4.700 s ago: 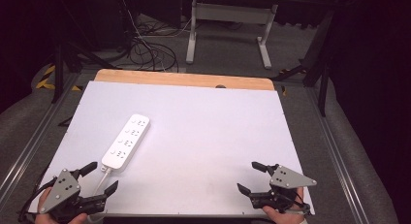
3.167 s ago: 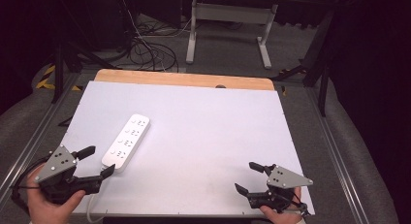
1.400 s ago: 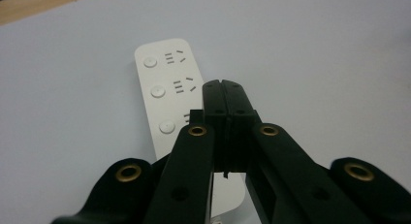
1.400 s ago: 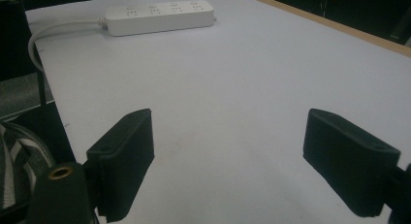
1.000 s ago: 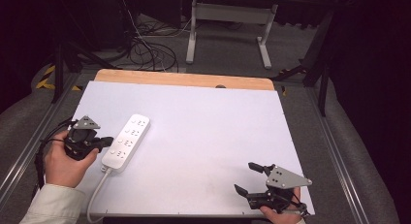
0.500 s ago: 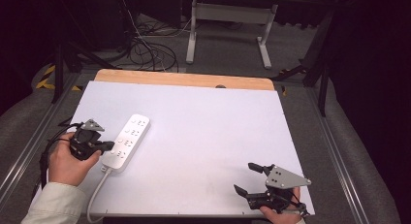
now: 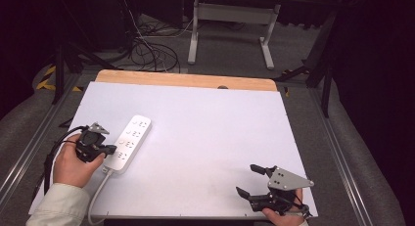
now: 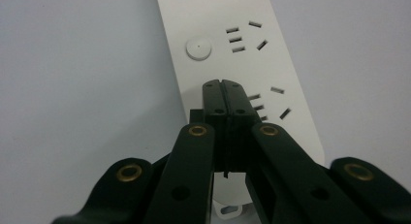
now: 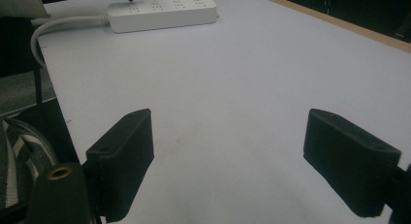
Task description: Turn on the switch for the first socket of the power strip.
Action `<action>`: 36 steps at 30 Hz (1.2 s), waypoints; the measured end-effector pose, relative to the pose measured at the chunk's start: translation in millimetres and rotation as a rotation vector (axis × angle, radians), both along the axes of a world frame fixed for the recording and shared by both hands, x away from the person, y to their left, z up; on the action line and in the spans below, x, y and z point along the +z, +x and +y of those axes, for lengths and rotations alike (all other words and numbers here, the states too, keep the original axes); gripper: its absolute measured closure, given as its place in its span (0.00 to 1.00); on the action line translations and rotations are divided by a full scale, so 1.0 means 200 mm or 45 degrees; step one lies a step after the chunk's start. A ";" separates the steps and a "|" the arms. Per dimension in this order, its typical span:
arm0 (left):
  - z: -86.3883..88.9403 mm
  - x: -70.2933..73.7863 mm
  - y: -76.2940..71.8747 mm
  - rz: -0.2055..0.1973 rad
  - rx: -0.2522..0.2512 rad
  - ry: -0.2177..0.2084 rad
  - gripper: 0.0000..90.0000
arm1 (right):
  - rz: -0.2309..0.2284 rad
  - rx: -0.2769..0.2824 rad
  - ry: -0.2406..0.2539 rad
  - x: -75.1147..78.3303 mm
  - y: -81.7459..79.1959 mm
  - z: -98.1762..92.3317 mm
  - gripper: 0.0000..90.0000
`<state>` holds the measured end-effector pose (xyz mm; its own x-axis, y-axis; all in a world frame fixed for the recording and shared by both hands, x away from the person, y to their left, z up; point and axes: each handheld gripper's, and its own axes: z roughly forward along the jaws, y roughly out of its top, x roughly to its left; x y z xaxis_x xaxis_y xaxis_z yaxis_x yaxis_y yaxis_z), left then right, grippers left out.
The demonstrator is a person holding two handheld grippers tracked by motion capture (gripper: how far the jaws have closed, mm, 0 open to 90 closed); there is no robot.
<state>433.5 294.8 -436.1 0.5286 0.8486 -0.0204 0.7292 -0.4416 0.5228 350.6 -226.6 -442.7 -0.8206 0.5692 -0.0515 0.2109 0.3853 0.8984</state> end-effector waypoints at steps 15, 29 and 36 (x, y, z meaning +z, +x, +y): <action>-0.01 -0.02 -0.01 -0.033 -0.004 0.012 1.00 | 0.002 0.006 0.006 0.00 0.00 0.00 0.21; -0.03 -0.04 -0.02 -0.066 0.009 0.039 1.00 | 0.000 0.012 0.001 0.00 -0.01 0.00 0.21; -0.03 -0.04 -0.02 -0.064 0.010 0.040 1.00 | 0.001 0.013 0.002 0.00 -0.01 0.00 0.21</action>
